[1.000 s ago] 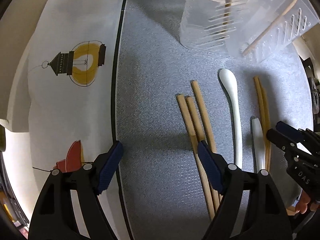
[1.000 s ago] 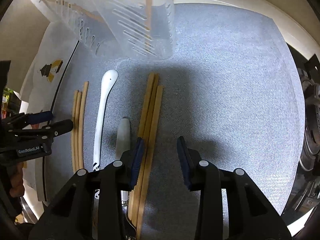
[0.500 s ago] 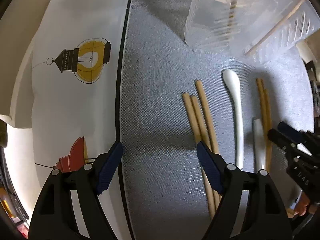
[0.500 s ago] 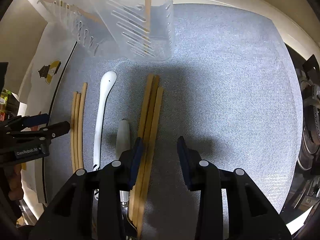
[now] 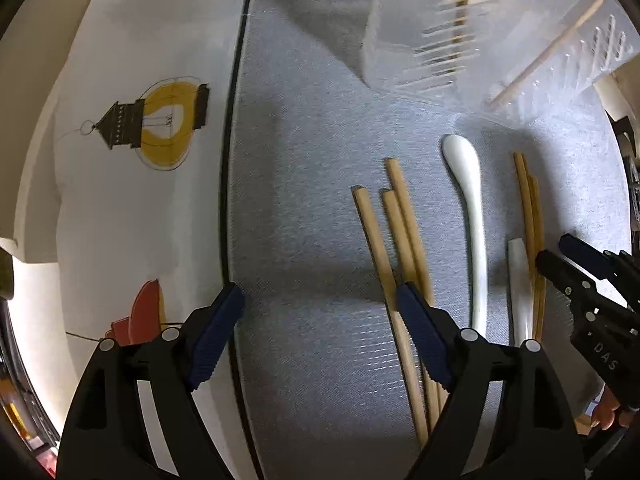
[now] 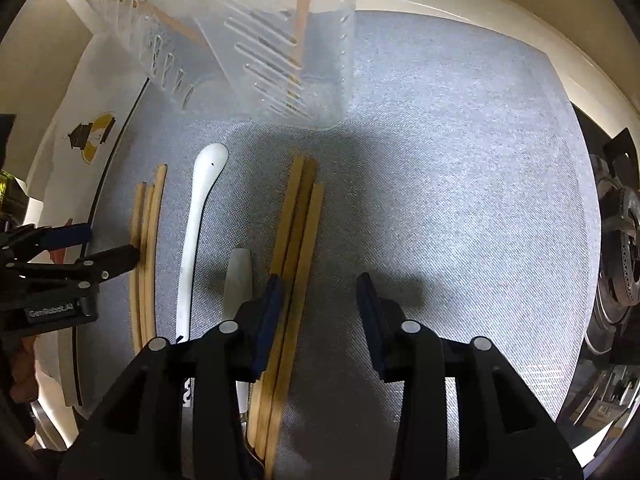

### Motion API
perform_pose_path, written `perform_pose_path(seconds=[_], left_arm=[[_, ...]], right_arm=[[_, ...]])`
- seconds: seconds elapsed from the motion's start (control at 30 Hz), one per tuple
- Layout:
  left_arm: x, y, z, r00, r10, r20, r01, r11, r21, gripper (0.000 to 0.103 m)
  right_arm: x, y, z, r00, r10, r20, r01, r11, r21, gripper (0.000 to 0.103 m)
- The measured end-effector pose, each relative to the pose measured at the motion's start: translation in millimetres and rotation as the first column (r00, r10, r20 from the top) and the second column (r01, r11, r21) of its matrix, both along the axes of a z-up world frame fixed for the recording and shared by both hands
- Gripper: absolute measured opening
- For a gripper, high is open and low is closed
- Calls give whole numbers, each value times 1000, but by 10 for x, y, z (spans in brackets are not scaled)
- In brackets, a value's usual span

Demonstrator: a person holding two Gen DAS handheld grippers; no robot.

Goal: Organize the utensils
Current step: 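Close the left tool on a chopstick while the right tool grasps another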

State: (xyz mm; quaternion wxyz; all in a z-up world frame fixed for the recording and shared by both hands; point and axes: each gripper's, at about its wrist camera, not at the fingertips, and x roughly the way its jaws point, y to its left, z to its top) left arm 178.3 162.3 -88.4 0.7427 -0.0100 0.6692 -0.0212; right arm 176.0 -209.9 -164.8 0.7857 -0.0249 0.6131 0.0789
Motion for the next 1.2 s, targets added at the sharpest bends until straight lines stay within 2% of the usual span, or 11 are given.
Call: perform_pose_path(seconds=[0.1, 0.17, 0.27, 0.33, 0.57, 0.63, 0.7, 0.97, 1.07, 1.13, 1.2], left_arm=[[10, 37, 0, 1000, 2, -4, -2, 1000, -1, 79], [33, 67, -4, 1000, -7, -6, 7, 1000, 3, 79], [119, -15, -20, 999, -33, 1, 33, 999, 42, 74], [142, -35, -31, 999, -35, 0, 35, 998, 42, 74], [235, -34, -27, 999, -38, -6, 38, 998, 40, 74], [242, -41, -26, 999, -39, -3, 39, 998, 39, 74], [257, -25, -36, 999, -39, -3, 39, 999, 38, 74], [252, -38, -29, 999, -38, -4, 38, 999, 36, 75], [256, -20, -27, 999, -41, -3, 41, 998, 36, 75], [108, -15, -7, 999, -40, 3, 40, 998, 39, 76], [95, -42, 2, 999, -35, 6, 35, 999, 37, 76]], right_arm=[[16, 35, -15, 1000, -1, 3, 1, 1000, -9, 39], [-4, 72, -32, 1000, 4, 6, -4, 999, -33, 31], [37, -1, -37, 999, -28, -41, 31, 997, 65, 24], [73, -55, -37, 998, -46, -53, 50, 995, 82, 18], [109, -251, 57, 993, -88, -74, 99, 982, 162, 22], [108, -308, 101, 995, -94, -46, 99, 988, 122, 22], [120, -314, 70, 995, -84, -55, 88, 993, 74, 22], [127, -431, 64, 996, -70, -57, 76, 991, 108, 22], [116, -401, 45, 998, -51, -45, 54, 996, 77, 21], [107, -365, 47, 999, -38, -36, 40, 998, 55, 23], [102, -192, 22, 1000, -11, -19, 10, 1000, -8, 23]])
